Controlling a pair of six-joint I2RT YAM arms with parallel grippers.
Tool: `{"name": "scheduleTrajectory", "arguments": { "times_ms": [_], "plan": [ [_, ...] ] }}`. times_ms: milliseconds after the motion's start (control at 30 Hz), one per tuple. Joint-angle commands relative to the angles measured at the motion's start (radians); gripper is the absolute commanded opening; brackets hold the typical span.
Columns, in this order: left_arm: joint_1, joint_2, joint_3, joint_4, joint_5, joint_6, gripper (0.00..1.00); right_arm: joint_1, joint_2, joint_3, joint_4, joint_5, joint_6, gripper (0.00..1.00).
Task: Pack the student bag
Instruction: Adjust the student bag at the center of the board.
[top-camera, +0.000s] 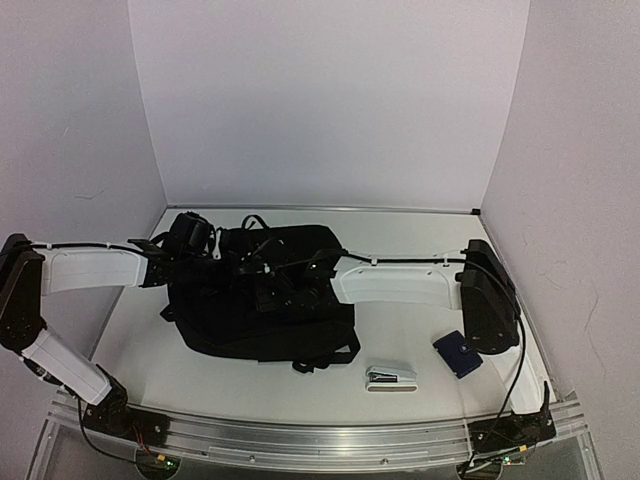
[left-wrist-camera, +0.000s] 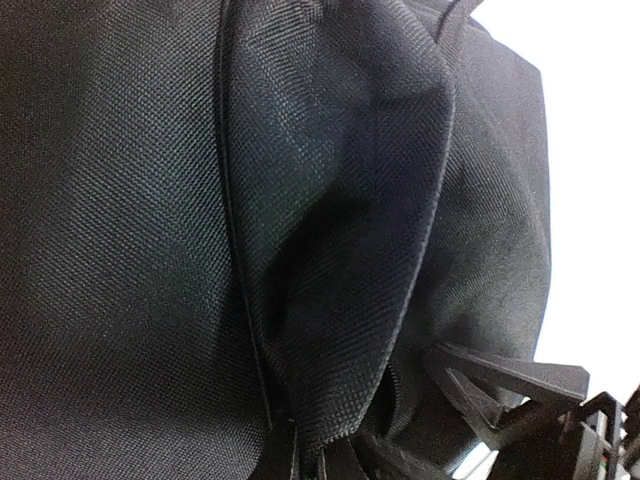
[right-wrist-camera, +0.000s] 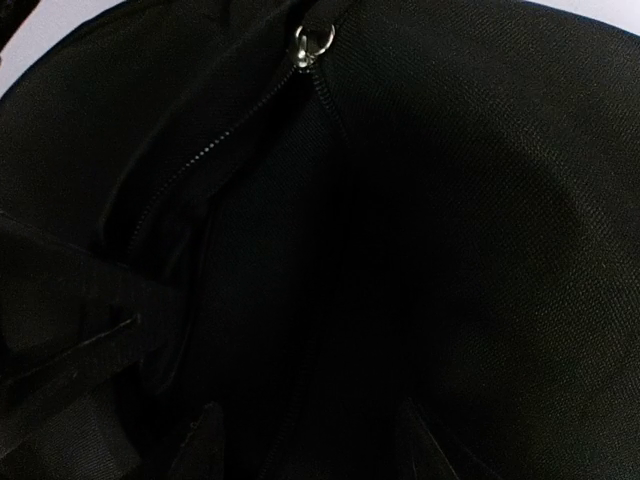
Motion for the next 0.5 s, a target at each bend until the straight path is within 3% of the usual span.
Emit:
{"name": "scheduleTrajectory", "arguments": {
  "times_ms": [0,67,233,300,467],
  "plan": [
    [0.001,-0.037,-0.022,0.020,0.021,-0.013,0.00,-0.026,0.062,0.063,-0.063,-0.016,0.038,0.53],
    [0.001,-0.039,-0.028,0.029,0.021,-0.014,0.00,-0.032,0.072,0.059,-0.070,-0.015,0.057,0.44],
    [0.001,-0.055,-0.038,0.038,0.005,-0.019,0.00,-0.038,0.077,0.053,-0.099,0.062,0.093,0.06],
    [0.001,-0.068,-0.039,0.019,-0.017,-0.021,0.00,-0.040,0.063,0.066,-0.120,0.119,0.104,0.00],
    [0.002,-0.075,-0.015,-0.022,-0.069,-0.018,0.00,-0.040,-0.019,0.111,-0.160,0.301,0.103,0.00]
  ]
}}
